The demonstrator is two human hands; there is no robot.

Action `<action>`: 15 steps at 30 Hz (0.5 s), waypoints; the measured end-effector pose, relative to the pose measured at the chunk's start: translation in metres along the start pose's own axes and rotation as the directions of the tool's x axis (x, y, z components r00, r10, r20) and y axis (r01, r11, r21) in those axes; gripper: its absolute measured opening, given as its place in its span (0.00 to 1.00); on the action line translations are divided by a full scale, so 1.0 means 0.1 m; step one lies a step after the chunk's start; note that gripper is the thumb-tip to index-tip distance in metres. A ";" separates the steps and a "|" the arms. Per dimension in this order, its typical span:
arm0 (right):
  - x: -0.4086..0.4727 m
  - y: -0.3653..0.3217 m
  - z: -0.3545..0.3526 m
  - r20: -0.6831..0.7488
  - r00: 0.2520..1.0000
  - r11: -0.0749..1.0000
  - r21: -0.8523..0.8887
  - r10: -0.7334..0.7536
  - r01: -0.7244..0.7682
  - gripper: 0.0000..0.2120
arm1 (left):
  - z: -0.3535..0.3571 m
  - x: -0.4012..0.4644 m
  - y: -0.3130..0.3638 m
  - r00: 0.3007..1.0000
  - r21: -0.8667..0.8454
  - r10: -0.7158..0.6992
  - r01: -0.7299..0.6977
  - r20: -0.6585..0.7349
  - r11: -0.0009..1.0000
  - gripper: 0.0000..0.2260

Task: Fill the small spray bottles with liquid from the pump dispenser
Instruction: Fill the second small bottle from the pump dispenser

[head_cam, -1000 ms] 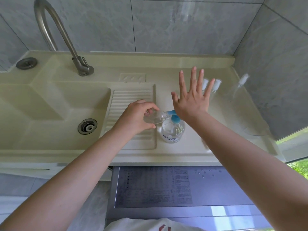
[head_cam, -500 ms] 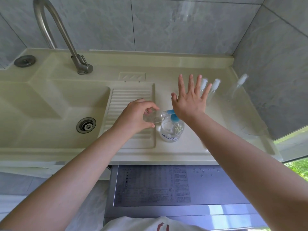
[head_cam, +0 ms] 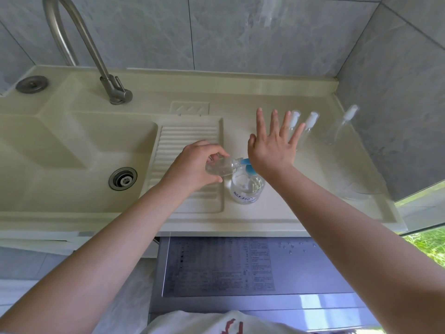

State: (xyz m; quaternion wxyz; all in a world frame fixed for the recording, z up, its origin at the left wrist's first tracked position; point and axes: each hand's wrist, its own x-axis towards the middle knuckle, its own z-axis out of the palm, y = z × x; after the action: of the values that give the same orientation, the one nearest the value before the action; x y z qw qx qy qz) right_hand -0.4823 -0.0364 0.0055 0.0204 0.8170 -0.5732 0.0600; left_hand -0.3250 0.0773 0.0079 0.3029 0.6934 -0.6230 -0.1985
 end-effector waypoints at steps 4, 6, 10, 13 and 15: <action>0.02 0.05 -0.08 -0.060 0.998 1.000 -0.004 0.010 -0.010 0.31 | -0.01 -0.02 -0.01 1.000 -0.005 -0.009 0.009 -0.011 1.000 0.26; 0.04 0.06 -0.09 -0.030 0.999 1.000 -0.016 0.018 -0.019 0.32 | -0.01 -0.03 -0.01 1.000 -0.015 -0.008 0.008 -0.014 1.000 0.26; 0.03 0.02 -0.02 0.018 1.000 1.000 0.021 0.005 -0.005 0.30 | 0.00 -0.02 0.00 1.000 -0.015 -0.007 0.007 -0.020 1.000 0.26; 0.01 0.02 -0.02 -0.045 0.999 1.000 0.013 -0.008 0.008 0.32 | 0.02 -0.01 0.00 1.000 -0.010 -0.011 0.011 -0.016 1.000 0.26; 0.01 0.02 -0.07 -0.098 0.995 1.000 0.005 -0.010 0.011 0.33 | 0.02 -0.01 -0.02 1.000 -0.010 -0.012 0.012 -0.012 1.000 0.27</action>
State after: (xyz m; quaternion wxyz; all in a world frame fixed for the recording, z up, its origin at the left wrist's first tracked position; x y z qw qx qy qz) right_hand -0.4838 -0.0377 0.0121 0.0467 0.8160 -0.5671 0.1016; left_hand -0.3249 0.0782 0.0054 0.3089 0.6967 -0.6161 -0.1990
